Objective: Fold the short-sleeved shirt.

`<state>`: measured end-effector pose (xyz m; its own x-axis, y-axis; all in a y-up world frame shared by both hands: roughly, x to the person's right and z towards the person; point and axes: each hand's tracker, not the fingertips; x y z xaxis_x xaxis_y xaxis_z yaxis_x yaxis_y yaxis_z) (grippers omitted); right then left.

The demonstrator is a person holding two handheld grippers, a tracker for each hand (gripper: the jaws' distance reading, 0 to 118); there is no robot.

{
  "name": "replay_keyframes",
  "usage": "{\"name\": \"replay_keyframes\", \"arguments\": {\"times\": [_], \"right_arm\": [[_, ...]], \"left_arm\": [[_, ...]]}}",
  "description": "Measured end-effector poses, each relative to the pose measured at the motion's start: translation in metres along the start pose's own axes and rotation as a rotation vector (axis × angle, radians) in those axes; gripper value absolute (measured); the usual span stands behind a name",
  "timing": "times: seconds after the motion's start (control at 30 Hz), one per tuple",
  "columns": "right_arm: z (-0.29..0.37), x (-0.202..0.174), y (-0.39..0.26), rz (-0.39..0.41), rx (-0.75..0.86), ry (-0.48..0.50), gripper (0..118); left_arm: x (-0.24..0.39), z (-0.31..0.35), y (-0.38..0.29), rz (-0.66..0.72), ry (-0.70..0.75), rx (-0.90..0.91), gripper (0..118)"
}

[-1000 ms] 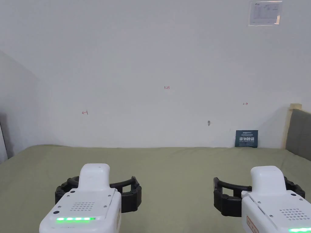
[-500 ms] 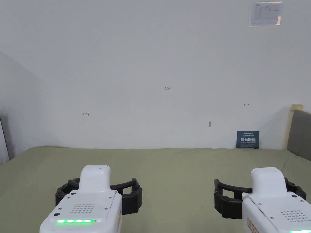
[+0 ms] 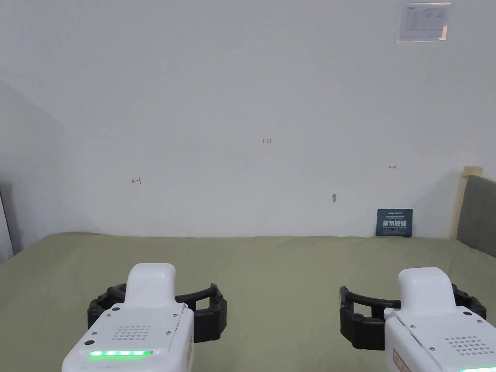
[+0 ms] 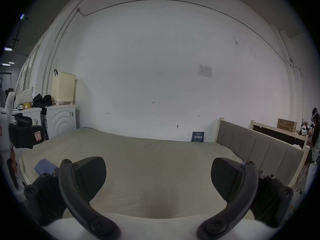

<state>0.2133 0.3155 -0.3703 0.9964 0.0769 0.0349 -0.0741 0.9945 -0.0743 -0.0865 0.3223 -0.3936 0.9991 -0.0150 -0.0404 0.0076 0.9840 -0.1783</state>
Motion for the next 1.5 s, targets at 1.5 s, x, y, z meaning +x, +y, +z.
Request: {"name": "replay_keyframes", "arguments": {"times": [1.5], "right_arm": [[0.013, -0.008, 0.006, 0.034, -0.019, -0.003, 118]], "left_arm": [[0.003, 0.009, -0.001, -0.005, -0.002, -0.039, 118]]}}
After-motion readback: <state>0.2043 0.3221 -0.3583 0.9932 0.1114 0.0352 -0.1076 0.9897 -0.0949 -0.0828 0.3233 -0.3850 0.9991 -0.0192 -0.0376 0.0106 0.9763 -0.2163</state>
